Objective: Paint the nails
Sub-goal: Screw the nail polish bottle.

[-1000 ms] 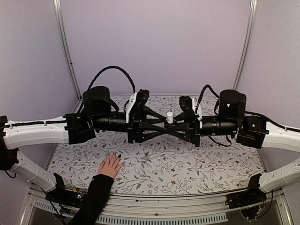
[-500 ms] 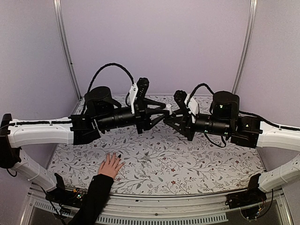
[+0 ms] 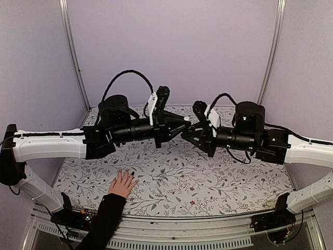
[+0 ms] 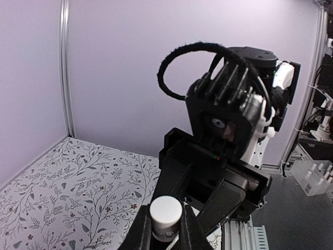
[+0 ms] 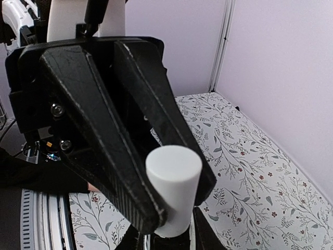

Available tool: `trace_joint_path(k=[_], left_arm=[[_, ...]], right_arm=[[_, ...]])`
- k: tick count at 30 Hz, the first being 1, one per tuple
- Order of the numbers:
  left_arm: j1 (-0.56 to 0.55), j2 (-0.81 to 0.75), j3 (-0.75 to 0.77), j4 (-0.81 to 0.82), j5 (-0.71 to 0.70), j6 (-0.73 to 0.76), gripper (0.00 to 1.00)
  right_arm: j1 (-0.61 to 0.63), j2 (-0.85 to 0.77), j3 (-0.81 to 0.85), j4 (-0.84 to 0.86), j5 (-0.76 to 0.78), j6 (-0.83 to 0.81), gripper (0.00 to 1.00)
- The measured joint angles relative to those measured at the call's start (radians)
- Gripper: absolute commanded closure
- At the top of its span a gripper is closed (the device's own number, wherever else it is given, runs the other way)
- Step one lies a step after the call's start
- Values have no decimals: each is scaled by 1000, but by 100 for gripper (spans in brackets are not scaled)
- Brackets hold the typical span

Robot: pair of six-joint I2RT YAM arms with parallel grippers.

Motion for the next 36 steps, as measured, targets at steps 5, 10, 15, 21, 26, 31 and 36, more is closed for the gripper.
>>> trace_joint_path(k=[5, 10, 15, 21, 26, 31, 36], left_arm=[[6, 0, 2, 15, 103, 15, 100], [12, 24, 53, 4, 271, 57, 99], [14, 57, 136, -85, 459, 123, 99], [10, 89, 201, -204, 632, 206, 96], [5, 109, 241, -278, 713, 259, 87], [4, 101, 231, -291, 708, 264, 69], [31, 25, 126, -247, 633, 222, 59]], right_arm=[[-2, -33, 0, -31, -83, -1, 100], [-7, -82, 0, -64, -214, -16, 100], [-13, -107, 0, -95, -381, -46, 100], [-13, -91, 21, -156, -569, -98, 100], [-13, -71, 32, -174, -660, -119, 100], [-13, -61, 32, -177, -674, -126, 100], [-10, -68, 36, -137, -667, -136, 100]])
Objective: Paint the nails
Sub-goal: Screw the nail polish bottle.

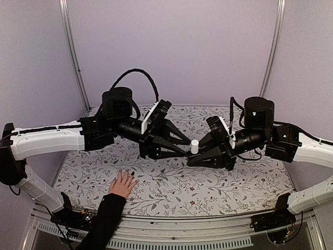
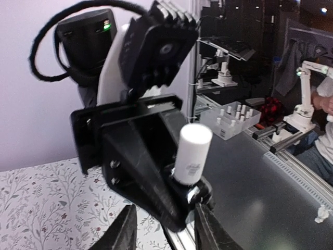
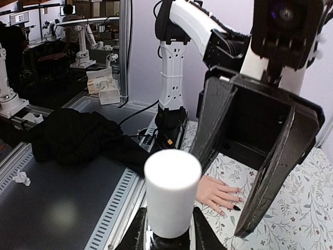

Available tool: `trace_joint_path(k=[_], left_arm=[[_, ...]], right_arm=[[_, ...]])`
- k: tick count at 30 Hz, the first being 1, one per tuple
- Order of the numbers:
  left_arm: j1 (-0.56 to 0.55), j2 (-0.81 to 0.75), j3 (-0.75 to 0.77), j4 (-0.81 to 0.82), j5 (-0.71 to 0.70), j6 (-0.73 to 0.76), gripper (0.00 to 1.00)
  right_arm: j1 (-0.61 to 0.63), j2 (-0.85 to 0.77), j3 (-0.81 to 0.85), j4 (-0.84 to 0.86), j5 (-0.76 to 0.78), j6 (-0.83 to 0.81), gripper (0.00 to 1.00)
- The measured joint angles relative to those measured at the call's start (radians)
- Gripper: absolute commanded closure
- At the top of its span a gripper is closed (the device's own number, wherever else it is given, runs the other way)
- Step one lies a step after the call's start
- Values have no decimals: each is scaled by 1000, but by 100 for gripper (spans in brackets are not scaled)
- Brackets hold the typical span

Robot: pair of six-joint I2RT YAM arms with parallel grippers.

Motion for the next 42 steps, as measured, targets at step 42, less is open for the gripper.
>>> trace_joint_path(k=[42], left_arm=[[-53, -3, -109, 319, -751, -240, 77]], right_arm=[[14, 76, -8, 102, 779, 145, 100]])
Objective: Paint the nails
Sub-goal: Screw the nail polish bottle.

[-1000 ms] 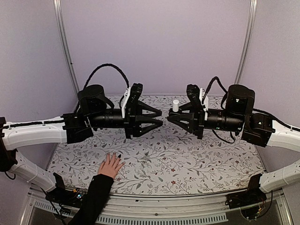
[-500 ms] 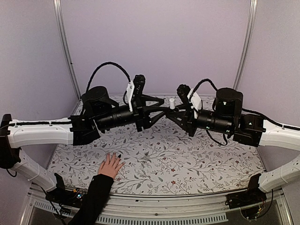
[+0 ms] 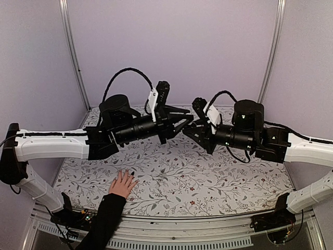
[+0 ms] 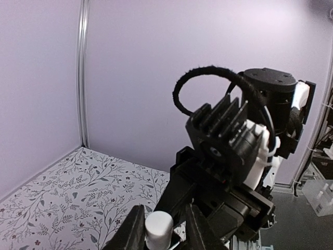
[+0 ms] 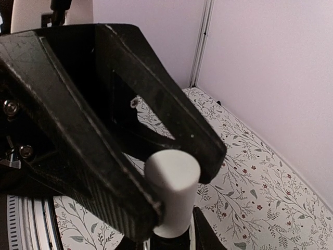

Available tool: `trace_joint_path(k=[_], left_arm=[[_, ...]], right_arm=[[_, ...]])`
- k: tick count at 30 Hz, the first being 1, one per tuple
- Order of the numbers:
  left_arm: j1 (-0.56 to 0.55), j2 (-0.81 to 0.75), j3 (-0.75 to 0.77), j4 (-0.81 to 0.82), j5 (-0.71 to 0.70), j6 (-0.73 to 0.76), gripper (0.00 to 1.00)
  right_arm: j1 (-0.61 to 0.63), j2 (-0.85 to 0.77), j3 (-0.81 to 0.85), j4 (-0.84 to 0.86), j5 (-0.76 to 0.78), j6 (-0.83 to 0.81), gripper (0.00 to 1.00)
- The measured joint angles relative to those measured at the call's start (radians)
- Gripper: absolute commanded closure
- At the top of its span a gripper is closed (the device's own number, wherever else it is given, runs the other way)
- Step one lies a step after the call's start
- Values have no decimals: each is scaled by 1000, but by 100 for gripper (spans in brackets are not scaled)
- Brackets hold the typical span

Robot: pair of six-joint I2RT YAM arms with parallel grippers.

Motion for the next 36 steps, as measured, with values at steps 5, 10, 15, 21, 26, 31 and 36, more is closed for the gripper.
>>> trace_joint_path(k=[5, 10, 15, 21, 26, 31, 36], left_arm=[[0, 5, 10, -11, 6, 4, 97], [5, 5, 10, -12, 45, 23, 100], [14, 4, 26, -21, 137, 42, 100], [18, 3, 71, -63, 299, 87, 100], [18, 3, 88, -86, 438, 124, 100], [18, 5, 111, -130, 547, 164, 100], [19, 17, 137, -167, 631, 199, 100]], right_arm=[[0, 0, 0, -2, -34, -5, 100], [-5, -5, 0, -8, -71, -8, 100], [-8, -29, 0, -21, -137, -14, 100], [-11, -61, 0, -26, -303, -34, 100], [-11, -64, 0, -32, -434, -55, 100], [-10, -66, 0, -40, -539, -74, 100], [-9, -72, 0, -56, -621, -97, 100]])
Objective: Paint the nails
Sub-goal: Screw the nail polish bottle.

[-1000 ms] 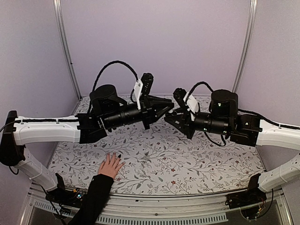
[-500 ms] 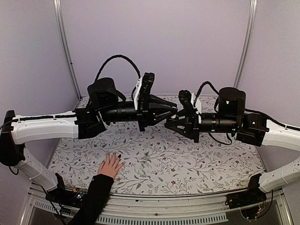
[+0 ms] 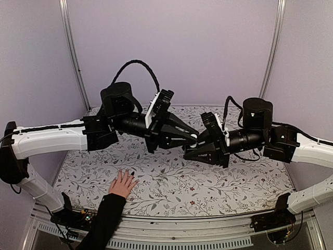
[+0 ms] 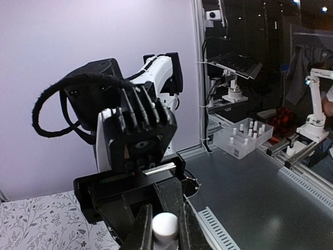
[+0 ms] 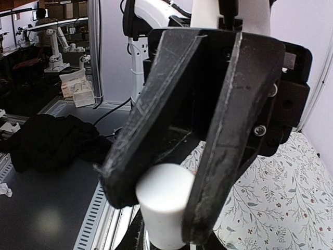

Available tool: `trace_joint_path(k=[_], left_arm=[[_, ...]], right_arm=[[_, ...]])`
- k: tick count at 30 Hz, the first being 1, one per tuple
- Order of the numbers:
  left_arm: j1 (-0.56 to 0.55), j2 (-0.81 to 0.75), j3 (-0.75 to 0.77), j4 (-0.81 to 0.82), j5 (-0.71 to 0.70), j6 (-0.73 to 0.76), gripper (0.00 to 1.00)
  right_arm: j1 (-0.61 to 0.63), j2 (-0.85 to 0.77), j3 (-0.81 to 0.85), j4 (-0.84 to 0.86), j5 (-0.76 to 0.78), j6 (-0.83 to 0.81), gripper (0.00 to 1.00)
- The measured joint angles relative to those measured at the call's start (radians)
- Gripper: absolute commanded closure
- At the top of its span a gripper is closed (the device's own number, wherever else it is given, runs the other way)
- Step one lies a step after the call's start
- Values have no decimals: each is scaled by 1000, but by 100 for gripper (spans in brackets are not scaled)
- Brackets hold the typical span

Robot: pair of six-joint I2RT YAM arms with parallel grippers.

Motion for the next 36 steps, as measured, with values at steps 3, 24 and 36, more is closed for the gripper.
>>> trace_joint_path(k=[3, 24, 36], left_arm=[[0, 20, 34, -37, 61, 13, 100], [38, -54, -30, -112, -34, -19, 55], [26, -135, -156, 10, -431, -96, 54]], right_arm=[[0, 0, 1, -11, -55, -12, 100], [-10, 7, 16, 14, -27, 3, 100], [-14, 17, 10, 78, 370, 97, 100]])
